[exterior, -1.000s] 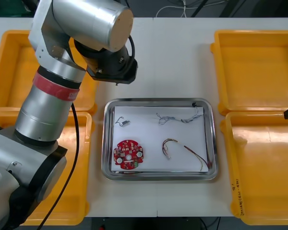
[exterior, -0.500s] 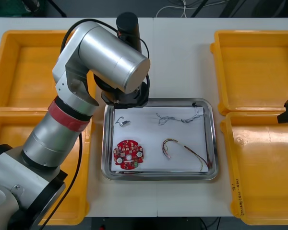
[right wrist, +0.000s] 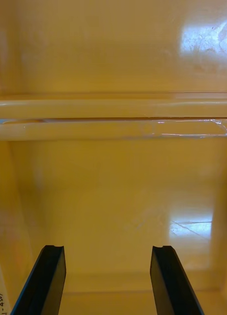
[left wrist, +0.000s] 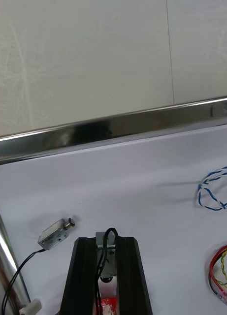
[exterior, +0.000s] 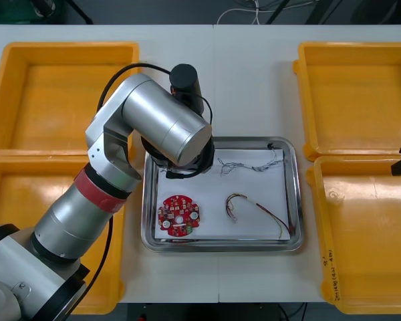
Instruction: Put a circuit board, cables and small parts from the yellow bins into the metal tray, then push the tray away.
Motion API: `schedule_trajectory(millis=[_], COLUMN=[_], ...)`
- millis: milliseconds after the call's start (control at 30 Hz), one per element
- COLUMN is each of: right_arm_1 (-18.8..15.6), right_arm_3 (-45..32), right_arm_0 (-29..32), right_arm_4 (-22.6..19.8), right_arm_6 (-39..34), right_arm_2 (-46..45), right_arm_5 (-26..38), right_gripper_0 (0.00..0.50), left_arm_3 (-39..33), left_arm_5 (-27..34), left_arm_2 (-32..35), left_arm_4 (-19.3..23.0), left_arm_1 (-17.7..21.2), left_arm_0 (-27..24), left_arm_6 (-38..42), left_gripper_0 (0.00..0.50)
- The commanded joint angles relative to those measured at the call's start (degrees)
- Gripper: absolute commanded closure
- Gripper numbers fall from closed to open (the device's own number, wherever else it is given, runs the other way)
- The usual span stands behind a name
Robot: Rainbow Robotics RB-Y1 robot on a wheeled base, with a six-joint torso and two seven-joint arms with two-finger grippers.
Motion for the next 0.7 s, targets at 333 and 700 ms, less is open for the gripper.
schedule_trajectory(millis=[333,700], right_arm_1=[-2.57,-2.48], right_arm_3=[-0.23,-0.23], right_arm_0=[1.55,1.55], right_arm_4=[0.36,0.19], right_arm_6=[-0.79,-0.79], right_arm_2=[-3.19,-3.19], right_arm_5=[0.87,1.49], right_gripper_0=[0.0,0.0], left_arm_3=[-1.99,-1.99], left_arm_5=[-2.06,-2.76], left_arm_2=[-2.69,-2.69], left_arm_4=[0.14,0.75], left_arm_1=[1.99,2.07], left_arm_0=[1.23,1.23], left_arm_6=[5.58,6.55], left_gripper_0=[0.274,0.0])
